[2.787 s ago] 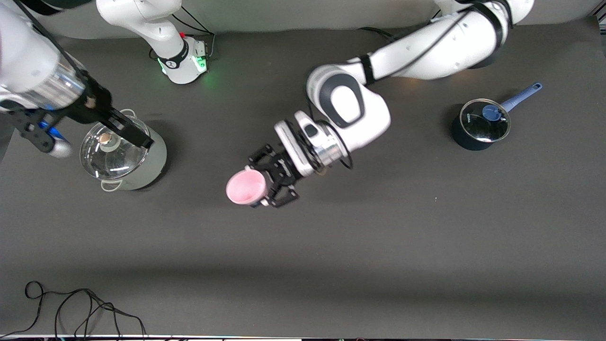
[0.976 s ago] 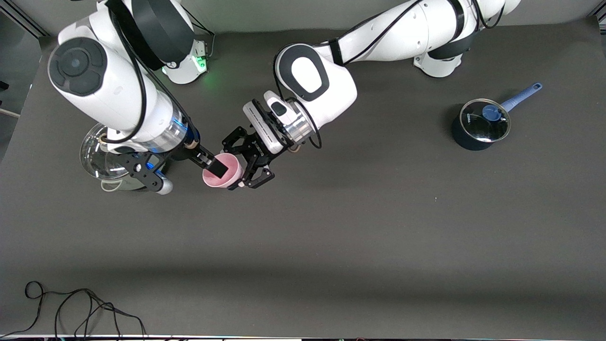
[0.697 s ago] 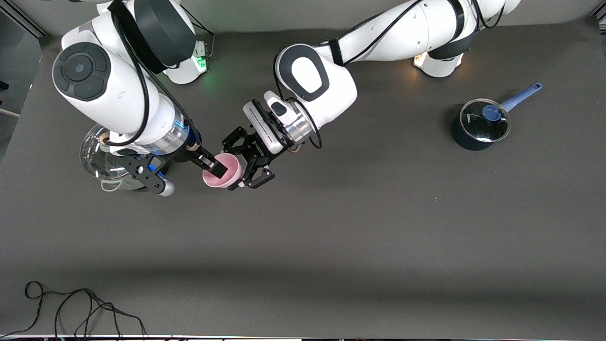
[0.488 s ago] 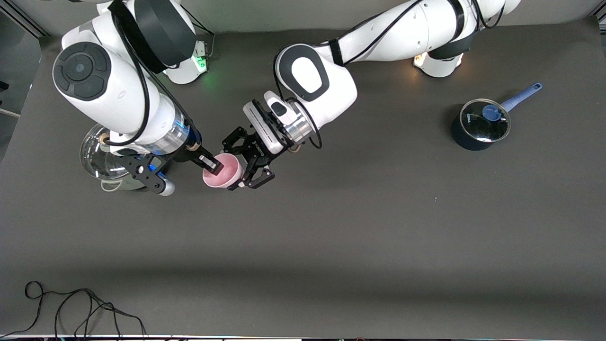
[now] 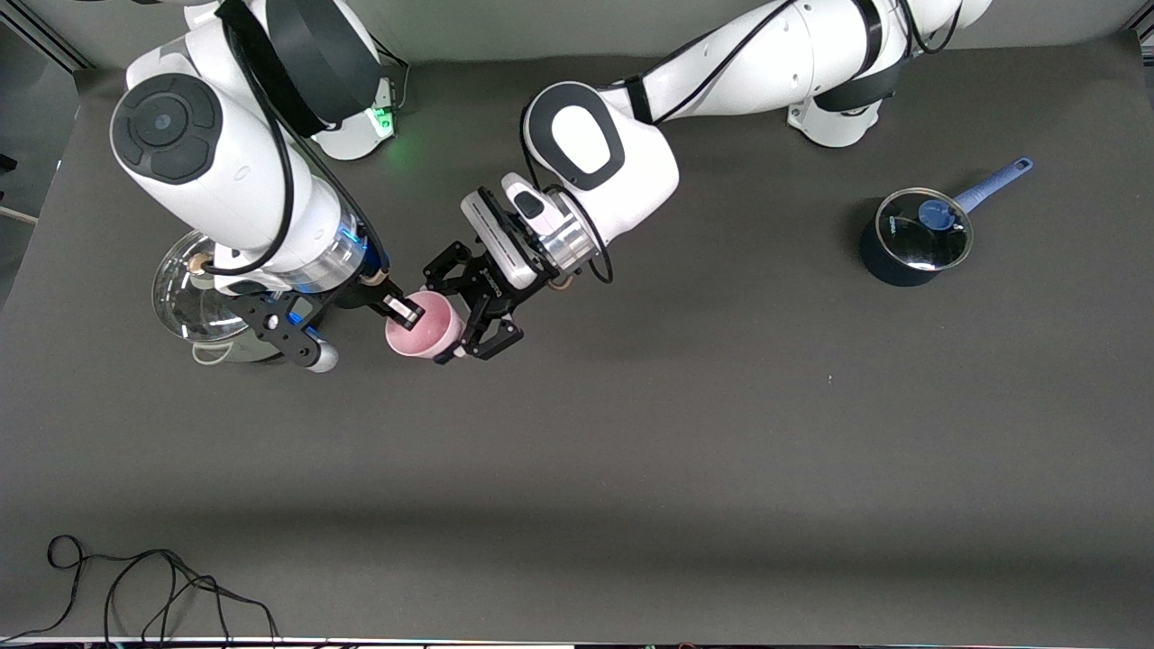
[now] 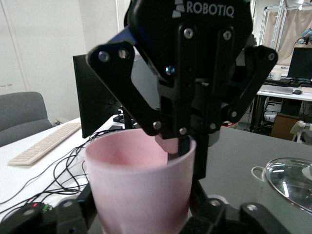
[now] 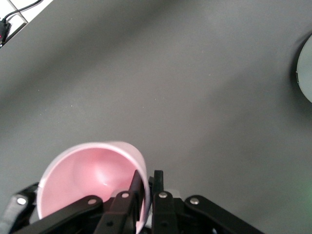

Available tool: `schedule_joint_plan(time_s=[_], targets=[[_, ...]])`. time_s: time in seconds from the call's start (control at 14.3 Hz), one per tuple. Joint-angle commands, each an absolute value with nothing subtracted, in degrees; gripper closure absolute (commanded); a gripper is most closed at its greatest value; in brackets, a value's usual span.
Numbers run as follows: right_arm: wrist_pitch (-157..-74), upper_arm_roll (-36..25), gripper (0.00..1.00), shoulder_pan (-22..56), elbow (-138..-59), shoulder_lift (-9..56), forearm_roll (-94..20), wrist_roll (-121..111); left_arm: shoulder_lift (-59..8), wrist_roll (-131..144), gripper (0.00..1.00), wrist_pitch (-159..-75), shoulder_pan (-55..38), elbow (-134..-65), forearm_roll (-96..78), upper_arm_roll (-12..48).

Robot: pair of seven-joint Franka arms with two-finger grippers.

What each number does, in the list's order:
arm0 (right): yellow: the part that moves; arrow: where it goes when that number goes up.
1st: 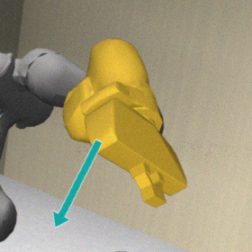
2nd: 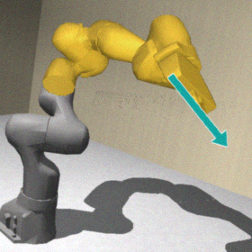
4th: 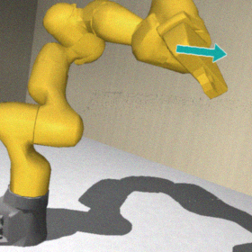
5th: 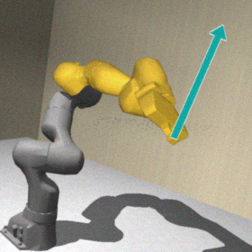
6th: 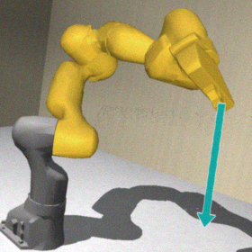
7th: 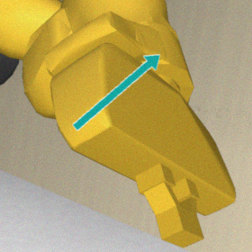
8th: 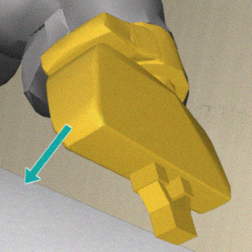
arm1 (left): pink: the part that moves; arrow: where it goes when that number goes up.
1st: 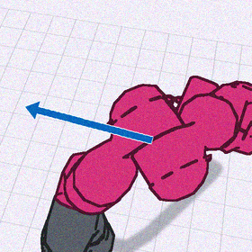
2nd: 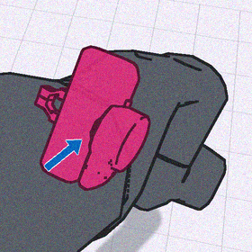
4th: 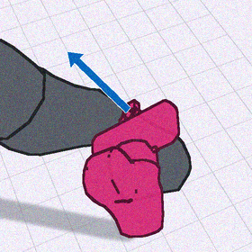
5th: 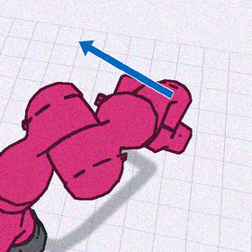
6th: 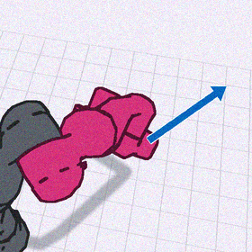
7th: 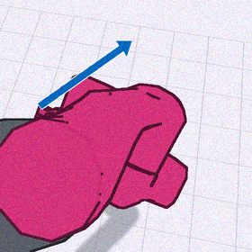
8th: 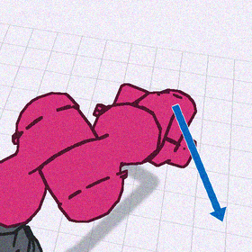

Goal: Transfer pink cup from left to right arm
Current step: 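Close the right gripper on the cup rim beside the left gripper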

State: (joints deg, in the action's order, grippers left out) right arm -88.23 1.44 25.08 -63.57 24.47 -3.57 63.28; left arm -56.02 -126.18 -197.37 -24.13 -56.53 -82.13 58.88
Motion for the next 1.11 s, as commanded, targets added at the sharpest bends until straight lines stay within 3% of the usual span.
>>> schedule_joint_plan(time_s=[0.0,0.49,0.7,1.05], targets=[[-86.8,1.0,1.0,26.1,-62.1,25.0,-3.0,64.3,-54.8,-123.7,0.0,-198.2,-24.6,-56.2,-80.9,56.8],[-86.9,1.0,1.0,26.1,-62.1,25.2,-1.8,64.2,-54.2,-124.3,0.0,-197.6,-22.2,-58.1,-80.2,56.3],[-87.2,0.9,1.0,26.0,-61.5,25.8,-0.1,63.9,-53.3,-124.6,0.0,-196.7,-17.4,-63.5,-74.4,56.7],[-89.6,0.4,1.0,25.6,-61.5,25.8,1.6,63.8,-50.9,-124.6,0.0,-187.6,-8.5,-72.0,-68.6,56.8]])
